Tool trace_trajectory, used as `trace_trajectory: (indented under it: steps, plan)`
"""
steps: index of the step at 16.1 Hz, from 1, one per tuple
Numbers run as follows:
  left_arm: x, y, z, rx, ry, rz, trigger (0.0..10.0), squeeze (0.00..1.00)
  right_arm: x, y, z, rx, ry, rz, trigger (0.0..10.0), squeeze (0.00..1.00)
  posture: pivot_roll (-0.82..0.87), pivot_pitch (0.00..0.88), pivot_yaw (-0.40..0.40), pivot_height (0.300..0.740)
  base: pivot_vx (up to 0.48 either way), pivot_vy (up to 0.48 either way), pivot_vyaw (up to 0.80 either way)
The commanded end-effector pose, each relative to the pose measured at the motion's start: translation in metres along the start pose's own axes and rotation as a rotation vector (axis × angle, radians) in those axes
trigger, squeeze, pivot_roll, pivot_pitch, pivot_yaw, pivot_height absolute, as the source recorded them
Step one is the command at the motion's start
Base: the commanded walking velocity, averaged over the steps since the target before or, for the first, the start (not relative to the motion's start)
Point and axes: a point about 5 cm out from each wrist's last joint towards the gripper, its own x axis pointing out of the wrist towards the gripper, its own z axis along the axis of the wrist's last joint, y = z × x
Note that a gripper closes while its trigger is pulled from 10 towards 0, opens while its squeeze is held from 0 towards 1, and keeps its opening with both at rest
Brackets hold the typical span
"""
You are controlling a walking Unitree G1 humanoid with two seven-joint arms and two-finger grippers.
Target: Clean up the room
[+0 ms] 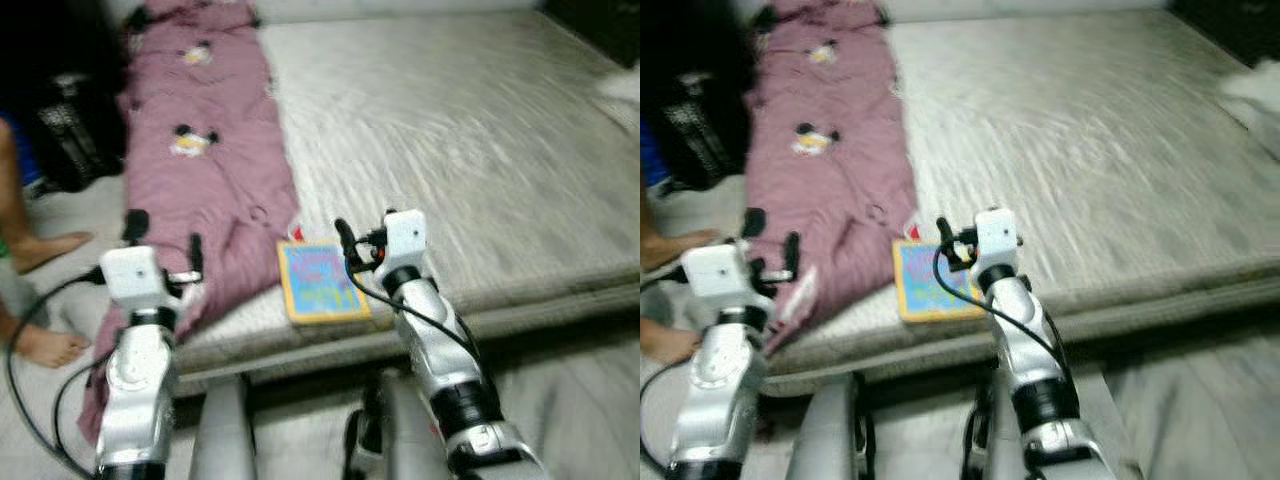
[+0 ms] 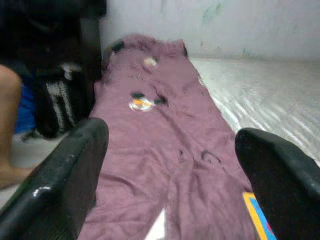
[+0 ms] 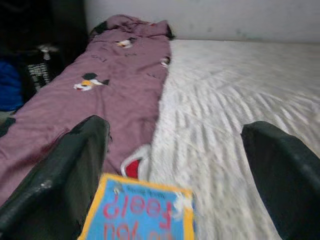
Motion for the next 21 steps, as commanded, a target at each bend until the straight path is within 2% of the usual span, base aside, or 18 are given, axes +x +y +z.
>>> trace_trajectory:
  steps: [1, 3, 6, 9, 14, 16, 18, 21]
  plan:
    - [-0.006, 0.008, -0.006, 0.02, 0.017, 0.024, 10.0, 0.0, 0.005, 0.004, 0.006, -0.006, -0.014, 0.024, 10.0, 0.0, 0.06, 0.138, -0.003, 0.615, 0.0, 0.0, 0.0]
    - [-0.007, 0.007, -0.01, 0.063, 0.059, 0.079, 10.0, 0.0, 0.006, 0.005, 0.006, -0.01, -0.011, 0.03, 10.0, 0.0, 0.06, 0.143, -0.008, 0.615, 0.0, 0.0, 0.0]
    - [-0.008, 0.007, -0.014, -0.047, 0.085, 0.038, 10.0, 0.0, 0.006, 0.005, 0.007, -0.012, -0.012, 0.03, 10.0, 0.0, 0.06, 0.149, -0.012, 0.615, 0.0, 0.0, 0.0]
    - [-0.006, 0.009, -0.016, -0.053, 0.108, 0.053, 10.0, 0.0, 0.006, 0.004, 0.008, -0.015, -0.018, 0.027, 10.0, 0.0, 0.06, 0.154, -0.014, 0.615, 0.0, 0.0, 0.0]
    - [-0.002, 0.007, -0.013, -0.071, 0.1, 0.051, 10.0, 0.0, 0.006, 0.004, 0.008, -0.007, -0.019, 0.026, 10.0, 0.0, 0.05, 0.154, -0.012, 0.565, 0.0, 0.0, 0.0]
    - [0.002, 0.004, -0.012, -0.095, 0.095, 0.05, 10.0, 0.0, 0.006, 0.003, 0.008, -0.005, -0.019, 0.025, 10.0, 0.0, 0.05, 0.154, -0.012, 0.54, 0.0, 0.0, 0.0]
    - [0.01, -0.001, -0.012, -0.106, 0.096, 0.05, 10.0, 0.0, 0.005, 0.002, 0.009, -0.004, -0.021, 0.023, 10.0, 0.0, 0.05, 0.156, -0.013, 0.54, 0.0, 0.0, 0.0]
    - [0.022, -0.008, -0.016, -0.167, 0.135, 0.061, 10.0, 0.0, 0.004, -0.004, 0.013, -0.022, -0.032, 0.011, 10.0, 0.0, 0.04, 0.153, -0.018, 0.54, 0.0, 0.0, 0.0]
